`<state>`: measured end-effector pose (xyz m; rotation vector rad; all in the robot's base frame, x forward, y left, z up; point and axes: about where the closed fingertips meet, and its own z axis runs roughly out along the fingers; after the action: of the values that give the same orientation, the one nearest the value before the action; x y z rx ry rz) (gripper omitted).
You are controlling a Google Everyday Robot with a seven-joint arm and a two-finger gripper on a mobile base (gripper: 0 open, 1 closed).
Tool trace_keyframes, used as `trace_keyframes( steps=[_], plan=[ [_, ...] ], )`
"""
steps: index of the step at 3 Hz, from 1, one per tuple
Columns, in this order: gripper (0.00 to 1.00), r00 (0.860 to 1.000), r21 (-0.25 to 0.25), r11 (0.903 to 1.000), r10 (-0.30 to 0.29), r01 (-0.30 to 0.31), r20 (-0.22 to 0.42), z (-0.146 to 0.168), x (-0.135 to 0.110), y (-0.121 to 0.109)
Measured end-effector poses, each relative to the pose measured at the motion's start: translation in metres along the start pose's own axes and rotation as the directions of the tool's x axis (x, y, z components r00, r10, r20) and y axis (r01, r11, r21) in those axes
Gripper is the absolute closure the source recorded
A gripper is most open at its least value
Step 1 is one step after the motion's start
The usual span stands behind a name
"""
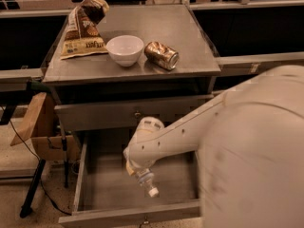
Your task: Pick blue plastic bottle from middle drawer and place on counter
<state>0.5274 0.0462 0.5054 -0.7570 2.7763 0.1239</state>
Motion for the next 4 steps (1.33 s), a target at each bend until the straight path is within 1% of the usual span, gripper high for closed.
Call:
trace_keyframes(
  steps=[1,2,3,4],
  plan=[
    [1.0,0.998,0.05,0.9978,0.041,-0.043,0.049,-0.107,-0.028,-0.031],
    [1.0,0.993,0.104,0.9945,-0.024,0.011,0.117,-0.237,-0.068,-0.053],
    [1.0,0.985,0.198,0.977,-0.109,0.081,0.136,-0.324,-0.084,-0.07],
    [1.0,0.993,0.217,0.9725,-0.101,0.084,0.068,-0.334,-0.068,-0.076]
  ],
)
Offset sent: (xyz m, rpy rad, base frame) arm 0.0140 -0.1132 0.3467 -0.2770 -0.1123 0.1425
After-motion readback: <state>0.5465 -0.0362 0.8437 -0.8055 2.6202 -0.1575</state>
